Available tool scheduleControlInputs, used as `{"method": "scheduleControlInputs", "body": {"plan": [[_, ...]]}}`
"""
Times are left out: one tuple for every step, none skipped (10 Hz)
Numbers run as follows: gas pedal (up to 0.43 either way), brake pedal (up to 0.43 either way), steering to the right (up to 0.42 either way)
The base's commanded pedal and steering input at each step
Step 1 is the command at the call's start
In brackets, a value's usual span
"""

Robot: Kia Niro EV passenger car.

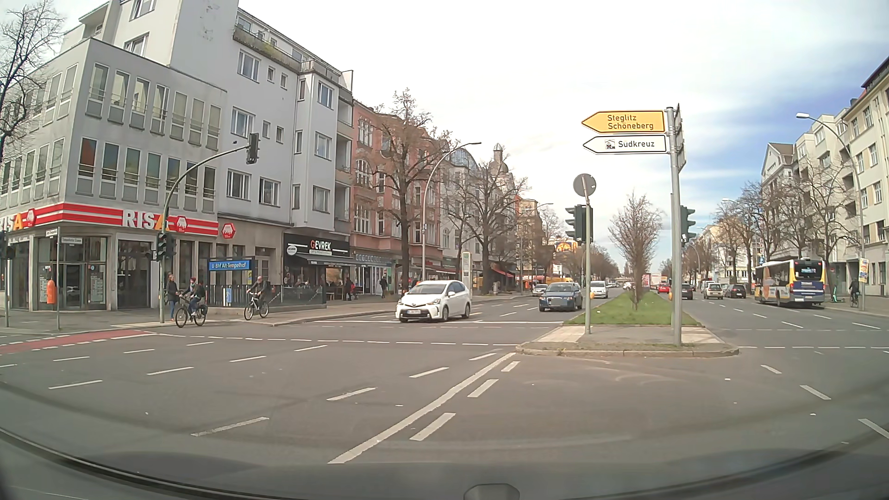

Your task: Follow the waypoints while adhering to traffic rules and regulations

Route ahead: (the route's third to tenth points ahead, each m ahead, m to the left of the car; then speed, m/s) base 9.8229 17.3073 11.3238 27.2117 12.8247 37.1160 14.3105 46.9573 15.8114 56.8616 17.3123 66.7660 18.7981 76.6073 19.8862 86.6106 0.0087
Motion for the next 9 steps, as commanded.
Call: {"method": "scheduleControlInputs", "body": {"plan": [[0.0,0.299,-0.578],[0.0,0.299,-0.578],[0.0,0.299,-0.578],[0.0,0.299,-0.578],[0.0,0.299,-0.578],[0.0,0.299,-0.578],[0.0,0.299,-0.578],[0.0,0.299,-0.578],[0.0,0.299,-0.578]]}}
